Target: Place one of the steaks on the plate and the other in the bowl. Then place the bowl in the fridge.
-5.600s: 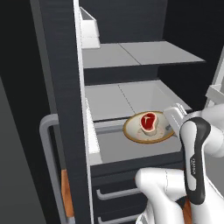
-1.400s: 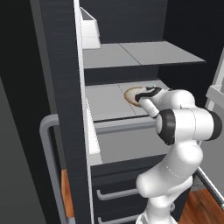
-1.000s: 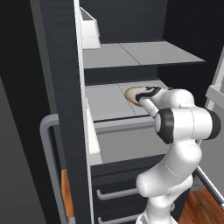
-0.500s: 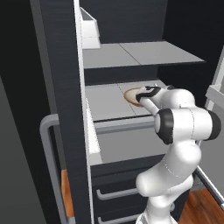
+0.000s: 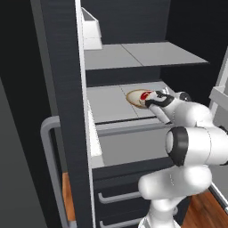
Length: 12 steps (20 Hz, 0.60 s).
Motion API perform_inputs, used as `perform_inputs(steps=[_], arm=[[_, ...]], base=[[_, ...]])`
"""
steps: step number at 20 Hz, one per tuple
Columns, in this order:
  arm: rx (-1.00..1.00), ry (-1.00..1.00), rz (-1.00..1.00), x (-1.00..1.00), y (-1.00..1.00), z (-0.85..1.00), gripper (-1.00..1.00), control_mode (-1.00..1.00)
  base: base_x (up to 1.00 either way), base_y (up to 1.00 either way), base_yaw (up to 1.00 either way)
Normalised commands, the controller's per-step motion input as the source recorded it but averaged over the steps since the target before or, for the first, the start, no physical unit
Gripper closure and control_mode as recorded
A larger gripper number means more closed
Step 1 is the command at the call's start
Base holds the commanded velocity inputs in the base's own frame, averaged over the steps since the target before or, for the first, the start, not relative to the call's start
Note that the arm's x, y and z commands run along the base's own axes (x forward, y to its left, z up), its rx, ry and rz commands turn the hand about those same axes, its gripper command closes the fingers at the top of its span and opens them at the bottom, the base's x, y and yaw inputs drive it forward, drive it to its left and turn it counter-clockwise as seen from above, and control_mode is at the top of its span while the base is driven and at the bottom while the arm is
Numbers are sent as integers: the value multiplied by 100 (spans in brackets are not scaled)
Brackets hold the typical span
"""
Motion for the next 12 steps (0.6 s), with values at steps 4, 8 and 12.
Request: perform_inputs(steps=[4, 8, 12], arm=[[0, 5, 0, -67, 0, 50, -100, -100], [0, 9, 0, -80, 0, 47, -100, -100], [0, 12, 0, -72, 0, 70, -100, -100]], base=[[0, 0, 0], [0, 0, 0], [0, 0, 0]])
